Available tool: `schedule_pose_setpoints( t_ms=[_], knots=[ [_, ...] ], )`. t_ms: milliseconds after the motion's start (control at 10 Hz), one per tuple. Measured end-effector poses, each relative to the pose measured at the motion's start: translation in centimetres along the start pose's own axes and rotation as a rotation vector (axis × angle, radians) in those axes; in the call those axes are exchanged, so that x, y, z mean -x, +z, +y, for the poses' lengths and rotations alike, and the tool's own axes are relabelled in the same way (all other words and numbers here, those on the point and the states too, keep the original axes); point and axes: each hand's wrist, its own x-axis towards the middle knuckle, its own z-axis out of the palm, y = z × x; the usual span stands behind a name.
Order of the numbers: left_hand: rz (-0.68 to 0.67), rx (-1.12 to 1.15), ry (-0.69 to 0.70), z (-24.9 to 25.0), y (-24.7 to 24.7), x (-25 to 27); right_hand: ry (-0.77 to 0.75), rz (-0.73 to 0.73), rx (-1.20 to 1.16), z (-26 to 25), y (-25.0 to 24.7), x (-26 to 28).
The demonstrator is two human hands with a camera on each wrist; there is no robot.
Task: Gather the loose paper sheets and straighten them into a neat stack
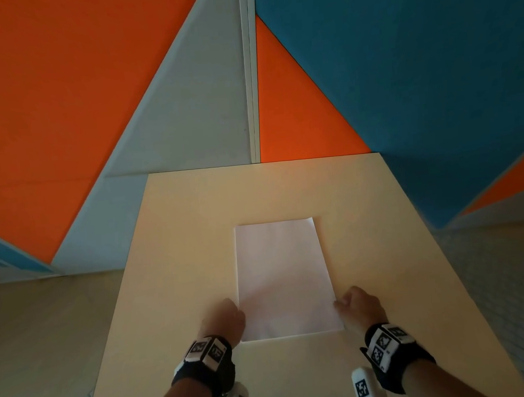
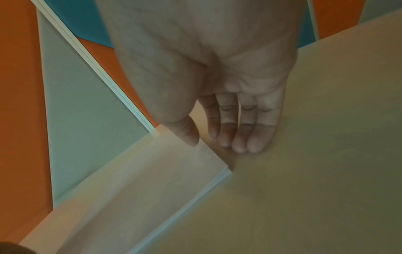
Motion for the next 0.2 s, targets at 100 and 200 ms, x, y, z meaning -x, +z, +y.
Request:
schedule_pose_setpoints(
  t_ms=[100, 200],
  knots=[
    [-0.004, 0.046, 0.026, -0.31, -0.15, 0.83, -0.042, 0.005, 0.033, 0.23, -0.11, 0.11],
    [0.042, 0.08, 0.068, -0.54, -0.26, 1.44, -0.083, 0.062, 0.042, 0.38, -0.65, 0.56]
  ],
)
